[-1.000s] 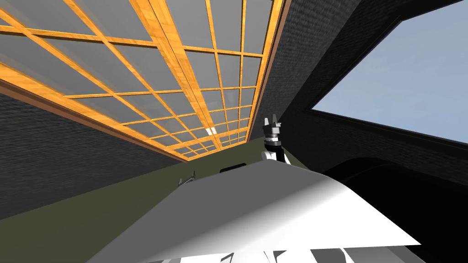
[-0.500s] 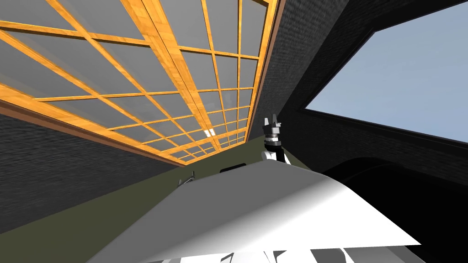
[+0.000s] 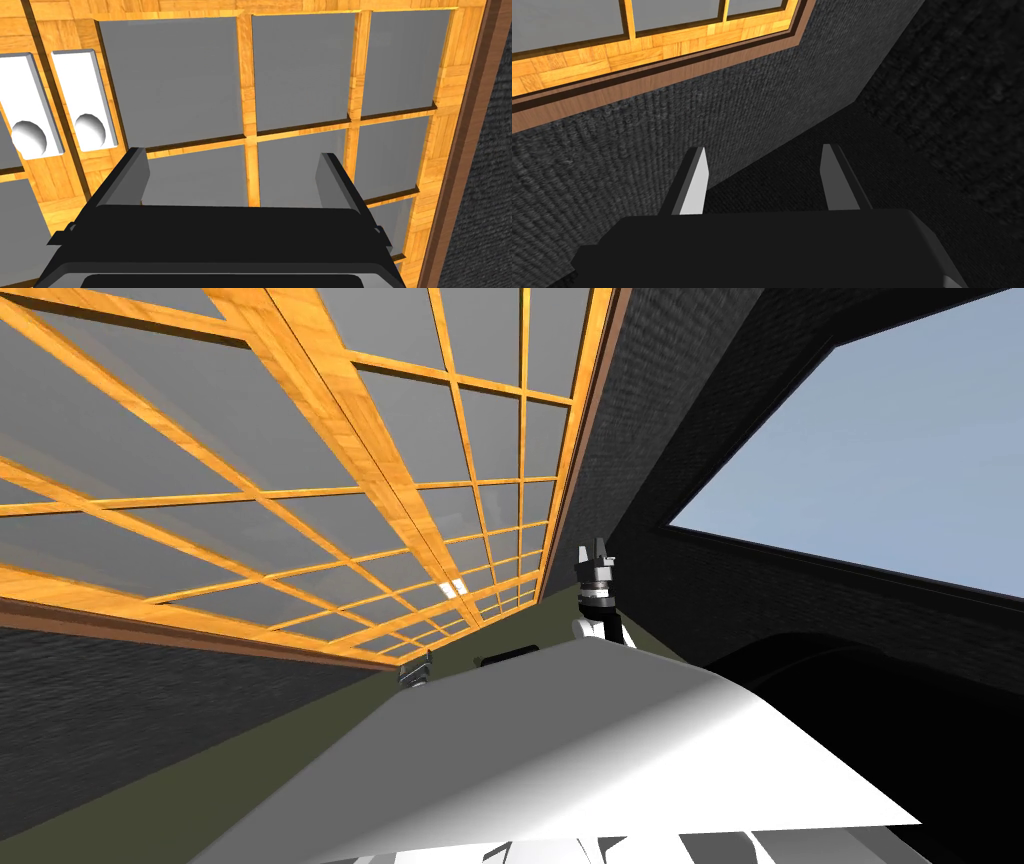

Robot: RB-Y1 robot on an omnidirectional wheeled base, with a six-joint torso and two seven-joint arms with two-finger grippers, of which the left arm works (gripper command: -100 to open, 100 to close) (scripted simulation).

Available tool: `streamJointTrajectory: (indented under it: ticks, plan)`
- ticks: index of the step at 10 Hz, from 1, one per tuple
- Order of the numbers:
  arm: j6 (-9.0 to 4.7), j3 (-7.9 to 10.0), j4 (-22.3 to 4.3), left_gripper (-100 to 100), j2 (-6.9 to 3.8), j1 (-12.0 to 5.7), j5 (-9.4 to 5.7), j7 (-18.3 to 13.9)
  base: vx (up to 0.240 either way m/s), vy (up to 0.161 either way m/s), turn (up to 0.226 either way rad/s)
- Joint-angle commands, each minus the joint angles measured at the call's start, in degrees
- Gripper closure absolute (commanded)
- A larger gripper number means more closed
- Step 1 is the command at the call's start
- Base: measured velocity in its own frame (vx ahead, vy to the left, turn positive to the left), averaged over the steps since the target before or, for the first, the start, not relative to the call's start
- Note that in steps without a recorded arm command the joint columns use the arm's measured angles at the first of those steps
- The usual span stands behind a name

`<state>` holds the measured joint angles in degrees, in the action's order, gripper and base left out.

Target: Pull the door open

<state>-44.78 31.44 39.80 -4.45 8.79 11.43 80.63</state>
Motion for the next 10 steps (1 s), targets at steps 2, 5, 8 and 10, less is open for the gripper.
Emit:
streamJointTrajectory:
  ticks: [2,5,8,10]
  plan:
    - [-0.13,-0.52,0.91,-100,1.41,-2.47,0.30,0.39,0.182,0.051,-0.114]
    - [-0.39,-1.31,1.63,-100,2.44,-5.26,0.60,0.53,0.186,0.047,-0.093]
    - [-0.63,-2.13,2.35,-100,3.30,-7.74,0.89,0.59,0.183,0.055,-0.097]
    - [-0.80,-2.74,2.87,-100,3.84,-9.44,1.08,0.61,0.211,0.042,-0.086]
